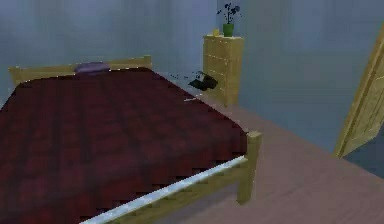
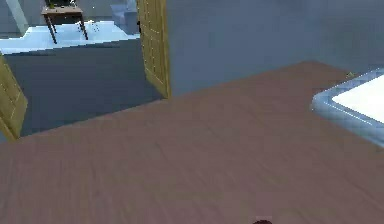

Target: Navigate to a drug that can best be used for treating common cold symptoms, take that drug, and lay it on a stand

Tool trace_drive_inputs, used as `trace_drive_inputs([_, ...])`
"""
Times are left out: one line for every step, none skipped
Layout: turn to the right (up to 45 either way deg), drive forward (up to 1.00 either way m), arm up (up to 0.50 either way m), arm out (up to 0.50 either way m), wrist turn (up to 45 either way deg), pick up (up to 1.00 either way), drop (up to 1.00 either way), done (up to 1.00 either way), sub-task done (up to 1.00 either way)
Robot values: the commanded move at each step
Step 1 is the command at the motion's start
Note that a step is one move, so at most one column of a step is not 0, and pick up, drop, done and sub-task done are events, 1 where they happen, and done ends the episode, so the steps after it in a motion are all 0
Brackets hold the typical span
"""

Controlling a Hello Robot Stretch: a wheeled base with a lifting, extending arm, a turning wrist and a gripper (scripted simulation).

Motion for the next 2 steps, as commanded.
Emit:
trace_drive_inputs([-45.0, 0.0, 0.0, 0.0, 0.0, 0.0, 0.0, 0.0, 0.0])
trace_drive_inputs([-45.0, 0.0, 0.0, 0.0, 0.0, 0.0, 0.0, 0.0, 0.0])
